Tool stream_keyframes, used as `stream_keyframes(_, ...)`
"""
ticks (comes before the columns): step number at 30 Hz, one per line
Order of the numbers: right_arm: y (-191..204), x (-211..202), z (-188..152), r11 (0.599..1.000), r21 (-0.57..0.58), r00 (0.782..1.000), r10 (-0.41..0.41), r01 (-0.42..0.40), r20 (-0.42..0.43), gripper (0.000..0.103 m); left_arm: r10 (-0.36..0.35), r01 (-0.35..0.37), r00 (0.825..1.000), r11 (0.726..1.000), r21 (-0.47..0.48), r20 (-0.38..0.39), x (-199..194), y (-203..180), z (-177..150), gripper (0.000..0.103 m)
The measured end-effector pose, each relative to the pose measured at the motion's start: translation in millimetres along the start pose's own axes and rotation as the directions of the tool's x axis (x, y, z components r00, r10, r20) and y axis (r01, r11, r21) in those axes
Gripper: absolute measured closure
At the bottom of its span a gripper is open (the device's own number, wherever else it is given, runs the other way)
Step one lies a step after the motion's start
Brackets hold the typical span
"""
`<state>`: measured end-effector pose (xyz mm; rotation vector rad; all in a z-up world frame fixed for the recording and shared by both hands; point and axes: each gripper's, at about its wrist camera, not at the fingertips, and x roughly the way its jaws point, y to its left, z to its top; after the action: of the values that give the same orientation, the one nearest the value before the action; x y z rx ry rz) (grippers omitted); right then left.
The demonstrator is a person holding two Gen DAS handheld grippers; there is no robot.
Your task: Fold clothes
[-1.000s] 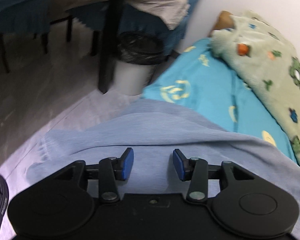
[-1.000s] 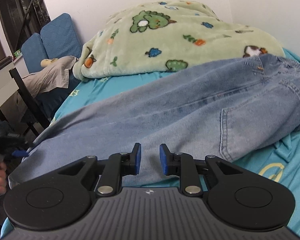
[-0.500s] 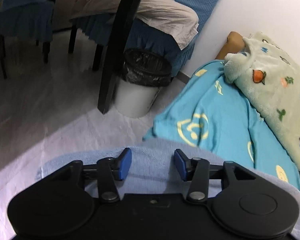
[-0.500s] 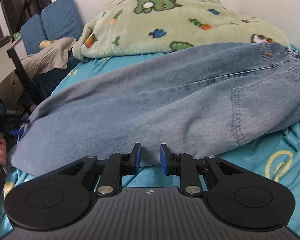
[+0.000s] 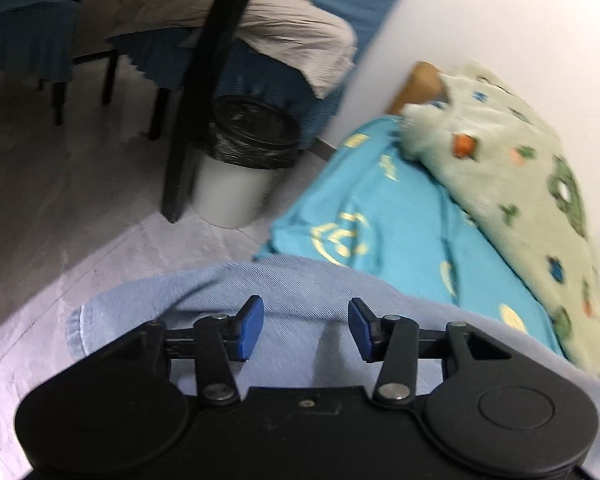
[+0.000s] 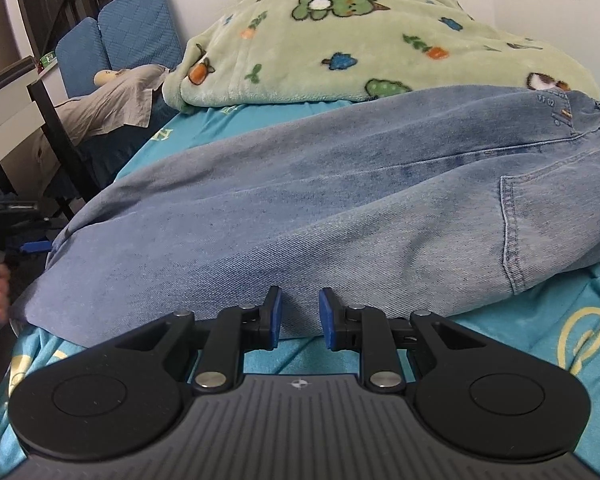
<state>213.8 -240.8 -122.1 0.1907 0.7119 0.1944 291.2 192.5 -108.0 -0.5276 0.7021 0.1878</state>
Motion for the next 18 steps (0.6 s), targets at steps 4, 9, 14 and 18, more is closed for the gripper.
stream_keyframes(4,2,-5,0,1.0,-0.009,1.0,0.003,-0.003,0.012,0.08,0.085,-0.084,0.993,0.996,0.012,-0.083,2,0,-4,0.058)
stream_keyframes(9,1,-10,0,1.0,0.003,1.0,0.004,-0.004,0.014,0.08,0.147,-0.148,0.982,0.989,0.0,-0.122,31,13,1,0.055)
stream_keyframes(14,-4,-7,1,0.999,0.036,1.0,0.005,-0.005,0.002,0.08,0.176,-0.188,0.977,0.977,-0.096,-0.124,49,31,10,0.053)
stream_keyframes(18,-2,-3,-1,0.999,0.045,1.0,0.022,-0.021,-0.018,0.08,0.162,-0.181,0.98,0.969,-0.167,-0.119,62,45,23,0.053)
